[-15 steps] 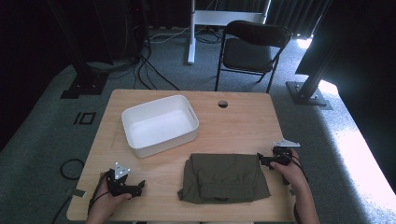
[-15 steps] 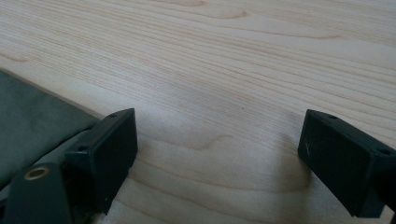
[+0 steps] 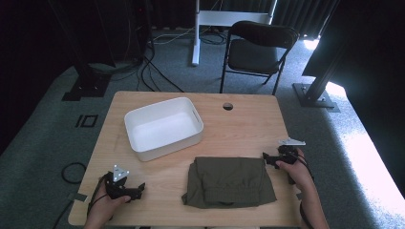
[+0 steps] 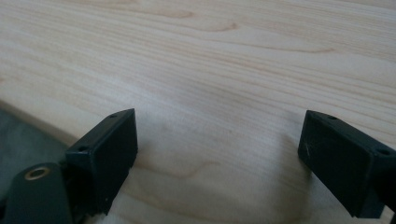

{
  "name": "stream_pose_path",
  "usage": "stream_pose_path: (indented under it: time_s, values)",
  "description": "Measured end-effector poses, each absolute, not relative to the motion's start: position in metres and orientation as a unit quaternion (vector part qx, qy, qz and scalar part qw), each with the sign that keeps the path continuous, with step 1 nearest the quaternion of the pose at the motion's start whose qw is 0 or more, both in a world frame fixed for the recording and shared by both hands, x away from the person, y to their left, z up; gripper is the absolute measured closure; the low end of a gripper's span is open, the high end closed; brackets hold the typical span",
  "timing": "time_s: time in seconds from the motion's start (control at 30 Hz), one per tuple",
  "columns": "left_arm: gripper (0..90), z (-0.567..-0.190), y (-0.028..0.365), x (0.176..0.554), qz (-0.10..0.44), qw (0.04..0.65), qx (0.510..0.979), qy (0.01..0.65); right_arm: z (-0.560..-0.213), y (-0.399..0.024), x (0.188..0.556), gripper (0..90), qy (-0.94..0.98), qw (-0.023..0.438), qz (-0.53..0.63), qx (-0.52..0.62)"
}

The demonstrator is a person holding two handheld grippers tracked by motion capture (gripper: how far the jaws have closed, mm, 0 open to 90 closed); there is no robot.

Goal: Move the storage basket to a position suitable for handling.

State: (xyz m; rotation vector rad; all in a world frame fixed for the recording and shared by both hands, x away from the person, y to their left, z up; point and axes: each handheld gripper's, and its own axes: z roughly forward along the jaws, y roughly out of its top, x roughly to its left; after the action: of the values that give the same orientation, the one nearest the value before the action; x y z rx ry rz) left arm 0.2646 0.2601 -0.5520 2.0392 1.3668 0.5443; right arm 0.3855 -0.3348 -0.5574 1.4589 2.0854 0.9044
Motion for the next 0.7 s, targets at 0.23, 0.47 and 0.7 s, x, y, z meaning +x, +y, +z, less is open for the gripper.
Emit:
stream_pose_path:
  time_s: [0.23,0.47,0.7]
  values:
    - [0.9,-0.549,0.264,0.270,0.210,0.304,0.768,0.522,-0.549,-0.323,0.397,11.6,0.752,0.220,0.337,0.522]
    - [0.9,-0.549,0.266,0.273,0.205,0.309,0.766,0.525,-0.538,-0.305,0.407,11.7,0.760,0.218,0.346,0.506]
    - [0.9,-0.546,0.267,0.275,0.202,0.319,0.760,0.529,-0.525,-0.280,0.416,11.8,0.768,0.211,0.359,0.486]
